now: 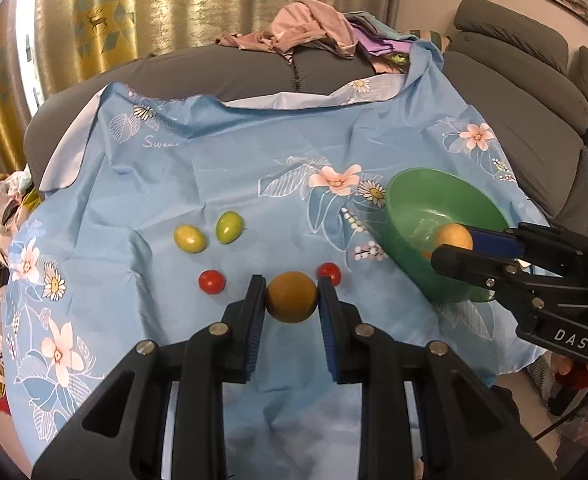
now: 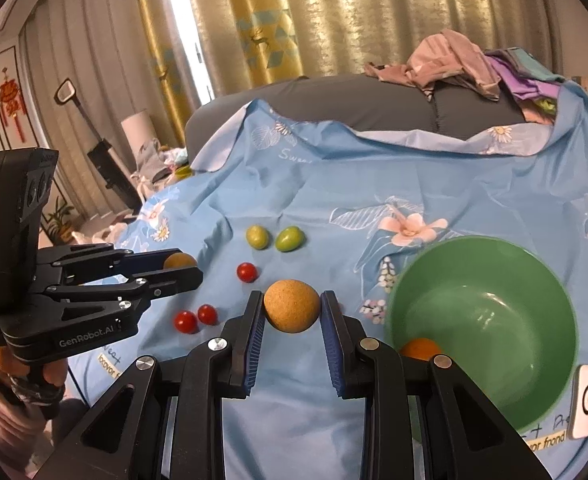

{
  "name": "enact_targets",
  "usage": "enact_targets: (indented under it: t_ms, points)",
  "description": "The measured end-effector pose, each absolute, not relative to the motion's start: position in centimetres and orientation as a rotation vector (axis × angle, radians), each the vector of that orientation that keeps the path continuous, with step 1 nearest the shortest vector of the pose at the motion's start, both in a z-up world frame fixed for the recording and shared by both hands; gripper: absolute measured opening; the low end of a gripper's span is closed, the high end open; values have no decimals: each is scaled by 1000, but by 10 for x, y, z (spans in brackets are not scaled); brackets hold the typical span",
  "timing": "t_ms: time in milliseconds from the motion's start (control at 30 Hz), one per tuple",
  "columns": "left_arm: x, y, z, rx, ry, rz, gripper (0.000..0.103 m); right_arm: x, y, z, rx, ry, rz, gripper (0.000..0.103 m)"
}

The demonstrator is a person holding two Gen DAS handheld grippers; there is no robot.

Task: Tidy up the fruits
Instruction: 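Carry both yellow-orange fruits over the green bowl and open both grippers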

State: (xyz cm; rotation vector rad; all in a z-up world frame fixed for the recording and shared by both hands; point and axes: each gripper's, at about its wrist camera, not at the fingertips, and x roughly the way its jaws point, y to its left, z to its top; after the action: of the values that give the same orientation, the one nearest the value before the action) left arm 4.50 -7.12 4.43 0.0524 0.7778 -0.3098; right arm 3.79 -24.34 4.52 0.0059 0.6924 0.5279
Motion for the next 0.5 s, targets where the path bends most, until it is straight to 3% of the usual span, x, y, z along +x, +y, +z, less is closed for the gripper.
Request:
enact_targets:
  t_ms: [500]
  points:
    - [59, -130, 58, 121, 752, -403, 26, 36, -292, 48, 57, 661, 442, 30]
